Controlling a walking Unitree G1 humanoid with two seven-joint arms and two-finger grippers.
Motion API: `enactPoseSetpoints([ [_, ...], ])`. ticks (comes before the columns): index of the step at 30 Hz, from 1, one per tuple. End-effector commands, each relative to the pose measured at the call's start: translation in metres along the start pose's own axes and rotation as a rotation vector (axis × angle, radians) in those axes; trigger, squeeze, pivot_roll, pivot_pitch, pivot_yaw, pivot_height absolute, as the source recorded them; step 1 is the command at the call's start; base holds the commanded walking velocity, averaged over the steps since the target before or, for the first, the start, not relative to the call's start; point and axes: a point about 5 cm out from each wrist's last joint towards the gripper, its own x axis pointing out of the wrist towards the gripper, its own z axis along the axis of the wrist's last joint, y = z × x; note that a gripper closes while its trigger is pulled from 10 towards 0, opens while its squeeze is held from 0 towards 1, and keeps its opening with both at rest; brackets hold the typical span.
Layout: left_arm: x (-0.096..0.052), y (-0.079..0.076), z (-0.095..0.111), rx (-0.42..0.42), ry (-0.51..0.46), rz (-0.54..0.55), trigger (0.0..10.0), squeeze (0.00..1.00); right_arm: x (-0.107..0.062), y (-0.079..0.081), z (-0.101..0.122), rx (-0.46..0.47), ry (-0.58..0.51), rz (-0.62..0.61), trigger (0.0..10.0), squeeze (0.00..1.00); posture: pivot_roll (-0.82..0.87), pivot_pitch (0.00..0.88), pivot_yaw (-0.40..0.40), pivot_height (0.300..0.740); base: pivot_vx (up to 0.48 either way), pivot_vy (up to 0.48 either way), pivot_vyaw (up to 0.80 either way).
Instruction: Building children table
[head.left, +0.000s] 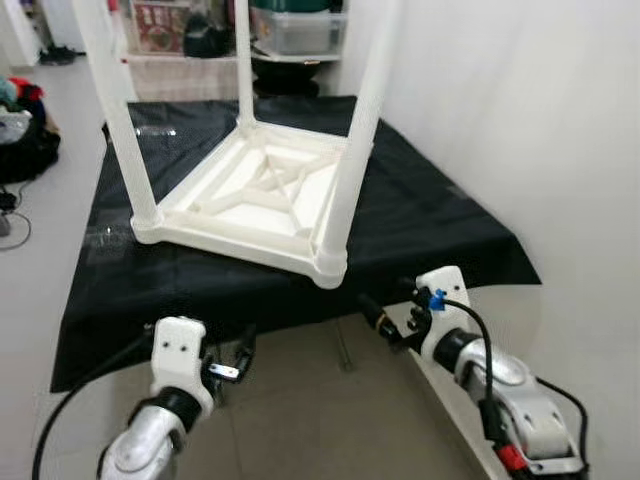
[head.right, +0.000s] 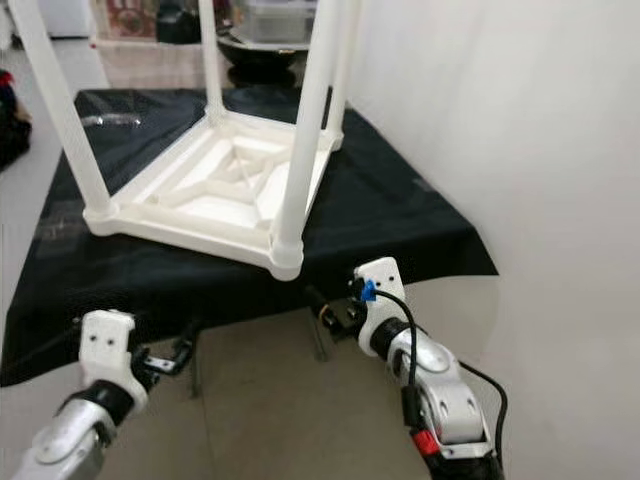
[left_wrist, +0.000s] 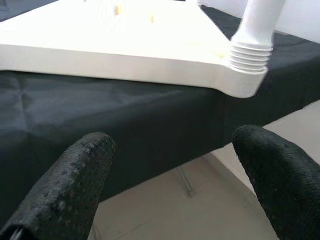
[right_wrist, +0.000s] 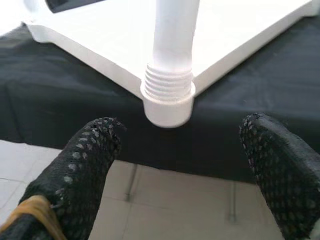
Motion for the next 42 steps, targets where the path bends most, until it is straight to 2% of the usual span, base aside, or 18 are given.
enactPoseSetpoints([
  [1,-0.001,0.000,-0.004,0.000,0.016,0.001,10.0,0.00,0.002,0.005,0.007,-0.007,-0.021,0.035,10.0,0.00,-0.08,0.000,-0.069,0.740,0.270,0.000,0.00],
  [17,-0.002,-0.003,-0.002,0.008,0.017,-0.027,10.0,0.00,-0.006,0.008,0.018,-0.073,-0.038,0.189,10.0,0.00,-0.08,0.001,-0.057,0.740,0.338,0.000,0.00],
  [22,-0.002,-0.004,-0.002,0.014,0.018,-0.033,10.0,0.00,-0.011,0.002,0.024,-0.096,-0.044,0.218,10.0,0.00,-0.08,0.013,-0.050,0.740,0.287,0.000,0.00],
  [24,-0.004,-0.007,-0.004,0.054,0.035,-0.047,10.0,0.00,-0.018,-0.012,0.028,-0.117,-0.036,0.203,10.0,0.00,-0.08,0.025,-0.050,0.740,0.000,0.000,0.00],
  [26,-0.004,-0.007,-0.004,0.054,0.035,-0.047,10.0,0.00,-0.018,-0.012,0.028,-0.117,-0.036,0.203,10.0,0.00,-0.08,0.025,-0.050,0.740,0.000,0.000,0.00],
  [29,-0.008,-0.011,-0.003,0.073,0.041,-0.063,10.0,0.00,-0.022,-0.022,0.037,-0.133,-0.044,0.193,10.0,0.00,-0.09,0.038,-0.049,0.740,0.000,0.000,0.00],
  [36,-0.010,-0.016,-0.001,0.071,0.033,-0.076,10.0,0.00,-0.013,-0.013,0.054,-0.098,-0.114,0.247,10.0,0.00,-0.08,0.064,-0.053,0.740,0.000,0.000,0.00],
  [42,-0.011,-0.018,0.000,0.071,0.031,-0.080,10.0,0.00,-0.009,-0.014,0.055,-0.109,-0.113,0.252,10.0,0.00,-0.08,0.069,-0.056,0.740,0.000,0.000,0.00],
])
